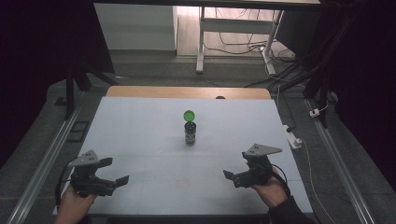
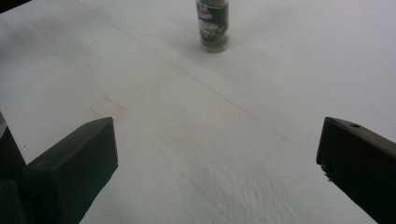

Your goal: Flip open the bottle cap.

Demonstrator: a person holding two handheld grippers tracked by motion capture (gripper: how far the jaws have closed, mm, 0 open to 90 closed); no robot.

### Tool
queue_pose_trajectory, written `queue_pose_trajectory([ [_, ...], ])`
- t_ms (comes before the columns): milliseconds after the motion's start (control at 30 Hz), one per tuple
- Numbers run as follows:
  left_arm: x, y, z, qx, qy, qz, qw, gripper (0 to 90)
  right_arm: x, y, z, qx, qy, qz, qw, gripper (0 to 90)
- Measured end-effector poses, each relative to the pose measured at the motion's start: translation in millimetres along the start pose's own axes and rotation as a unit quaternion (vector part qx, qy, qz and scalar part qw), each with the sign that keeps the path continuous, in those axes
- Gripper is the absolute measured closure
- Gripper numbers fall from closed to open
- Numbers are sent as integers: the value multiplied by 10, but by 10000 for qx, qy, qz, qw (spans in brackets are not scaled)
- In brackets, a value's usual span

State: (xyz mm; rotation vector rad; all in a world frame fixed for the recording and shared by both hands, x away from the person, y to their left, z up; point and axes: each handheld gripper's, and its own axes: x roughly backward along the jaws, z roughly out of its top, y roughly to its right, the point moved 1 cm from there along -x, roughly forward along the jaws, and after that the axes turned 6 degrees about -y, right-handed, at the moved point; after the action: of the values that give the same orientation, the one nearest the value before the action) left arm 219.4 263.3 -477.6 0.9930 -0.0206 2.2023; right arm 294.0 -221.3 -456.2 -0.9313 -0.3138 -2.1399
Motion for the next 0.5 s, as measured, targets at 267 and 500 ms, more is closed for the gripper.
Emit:
queue_pose_trajectory([
  [267, 163, -28, -242, 234, 34, 216, 9995, 0, 282, 77, -302, -367, 66, -294, 9989, 0],
  [500, 240, 13, -349, 276, -42, 403, 9988, 0, 421, 144, -474, -626, 44, -411, 9972, 0],
])
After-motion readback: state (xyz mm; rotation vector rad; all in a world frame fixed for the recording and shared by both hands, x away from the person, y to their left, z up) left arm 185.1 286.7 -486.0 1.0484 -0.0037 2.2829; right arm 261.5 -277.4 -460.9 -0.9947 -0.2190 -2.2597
